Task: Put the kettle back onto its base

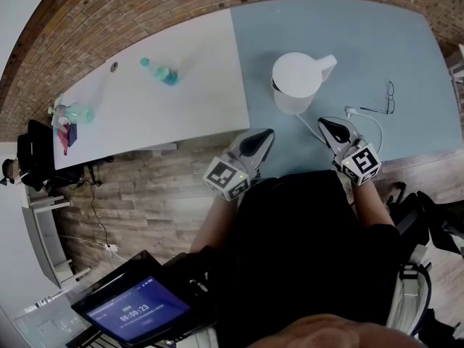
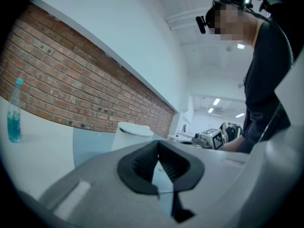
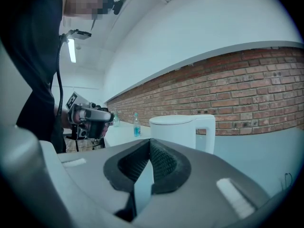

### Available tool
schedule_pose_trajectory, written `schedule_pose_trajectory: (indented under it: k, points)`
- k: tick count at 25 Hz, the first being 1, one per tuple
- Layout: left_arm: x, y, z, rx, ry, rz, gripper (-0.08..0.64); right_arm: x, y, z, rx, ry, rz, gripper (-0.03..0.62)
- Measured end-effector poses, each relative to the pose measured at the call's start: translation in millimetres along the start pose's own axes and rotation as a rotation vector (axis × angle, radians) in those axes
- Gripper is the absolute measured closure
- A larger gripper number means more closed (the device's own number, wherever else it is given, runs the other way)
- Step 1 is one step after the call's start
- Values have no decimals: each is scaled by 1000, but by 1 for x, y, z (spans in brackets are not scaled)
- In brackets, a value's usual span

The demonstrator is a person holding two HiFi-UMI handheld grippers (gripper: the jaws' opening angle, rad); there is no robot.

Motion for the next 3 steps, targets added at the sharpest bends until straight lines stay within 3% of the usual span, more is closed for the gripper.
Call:
schedule_pose_trajectory:
  k: [3]
  points:
    - [0,0,0,-1,0,-2,555,4,-3,2,9,-4,1,588]
Point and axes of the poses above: the fingertips, and each gripper's own axes: z forward along the fingers, y to its right, x out of its top, the point moved 9 cm from there along -z, backward along the fingers, and after that the axes turned 6 degrees about -z, right-handed, at the moved point
